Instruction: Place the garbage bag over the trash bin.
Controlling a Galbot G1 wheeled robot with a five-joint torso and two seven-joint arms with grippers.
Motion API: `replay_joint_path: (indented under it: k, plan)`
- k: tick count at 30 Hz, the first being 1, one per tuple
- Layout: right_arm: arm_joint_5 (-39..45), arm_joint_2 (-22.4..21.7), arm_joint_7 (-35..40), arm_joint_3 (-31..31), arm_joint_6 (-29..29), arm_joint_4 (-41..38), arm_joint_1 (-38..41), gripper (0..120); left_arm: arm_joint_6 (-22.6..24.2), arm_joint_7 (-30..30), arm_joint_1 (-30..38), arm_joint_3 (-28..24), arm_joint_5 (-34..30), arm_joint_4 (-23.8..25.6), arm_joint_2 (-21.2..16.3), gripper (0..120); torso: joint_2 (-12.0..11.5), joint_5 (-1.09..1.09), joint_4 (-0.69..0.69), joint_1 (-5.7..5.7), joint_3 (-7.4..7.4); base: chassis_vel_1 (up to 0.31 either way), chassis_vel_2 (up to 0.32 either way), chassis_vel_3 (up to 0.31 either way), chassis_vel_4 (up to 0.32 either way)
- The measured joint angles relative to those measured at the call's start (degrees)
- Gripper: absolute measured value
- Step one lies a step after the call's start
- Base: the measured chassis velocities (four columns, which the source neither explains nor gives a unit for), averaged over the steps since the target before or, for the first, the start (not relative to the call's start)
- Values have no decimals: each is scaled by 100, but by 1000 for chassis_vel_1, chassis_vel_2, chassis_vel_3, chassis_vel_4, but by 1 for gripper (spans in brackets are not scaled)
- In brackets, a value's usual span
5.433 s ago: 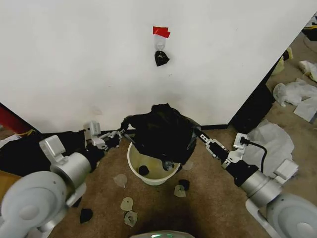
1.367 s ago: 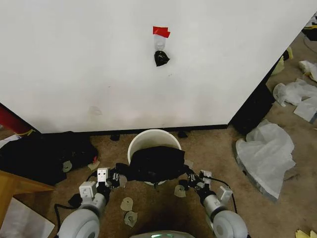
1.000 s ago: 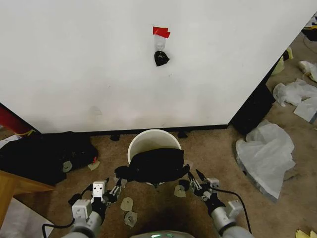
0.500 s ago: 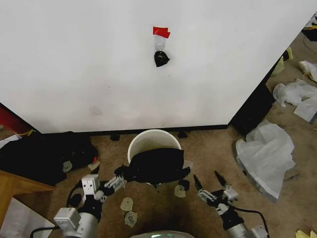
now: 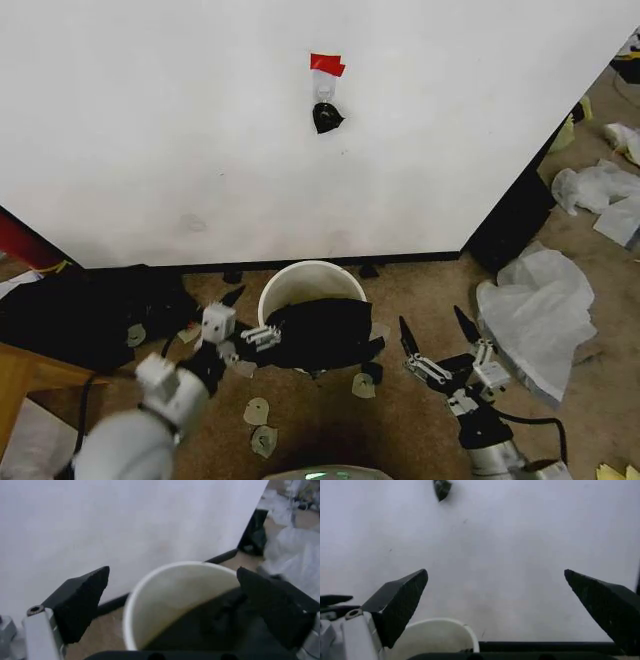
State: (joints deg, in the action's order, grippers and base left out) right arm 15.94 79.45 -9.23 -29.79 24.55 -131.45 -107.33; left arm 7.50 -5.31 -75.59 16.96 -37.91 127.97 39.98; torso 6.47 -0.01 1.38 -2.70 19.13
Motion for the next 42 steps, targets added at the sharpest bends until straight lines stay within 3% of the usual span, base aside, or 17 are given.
replay_joint_path:
  k: [2,6,8,9,11,12,13,18,25,33,42]
  plan:
    - [10,68,0,-16,12,-31,-46,100,31,41,255,-159,-74,-122,-67,100,0,0,-1,0,0,0,0,0,0]
    - [67,485,23,-176,137,-139,-285,100,515,518,2526,-1713,-626,-982,-292,100,0,2,1,0,0,0,0,0,0]
    - [67,485,23,-176,137,-139,-285,100,515,518,2526,-1713,-626,-982,-292,100,0,2,1,0,0,0,0,0,0]
    - [124,539,33,-270,222,-139,-365,100,953,972,3351,-2202,-734,-1348,-304,100,0,2,-2,0,0,0,0,0,0]
    - [189,541,34,-357,283,-128,-436,100,1219,1347,3948,-2568,-735,-1684,-205,100,-1,2,-7,0,0,0,0,0,0]
    - [238,539,36,-413,319,-121,-472,100,1348,1581,4319,-2814,-681,-1924,-111,100,-1,-2,-2,0,0,0,0,0,0]
    - [238,539,36,-413,319,-121,-472,100,1348,1581,4319,-2814,-681,-1924,-111,100,-1,-2,-2,0,0,0,0,0,0]
    - [384,509,57,-544,381,-103,-545,100,1574,2525,5439,-3799,-415,-2761,173,100,-1,3,-2,0,0,0,0,0,0]
    - [503,442,56,-626,416,-112,-579,100,1389,2928,6001,-4176,-51,-3647,430,100,-1,1,-4,0,0,0,0,0,0]
    - [503,434,43,-592,375,-102,-563,100,1334,3332,6262,-4304,89,-4196,580,98,-1,2,-3,1,-1,0,0,0,0]
    - [491,436,39,-559,318,-189,-606,100,1442,4042,6533,-4488,311,-4861,714,68,-1,1,-3,0,-1,0,0,0,0]
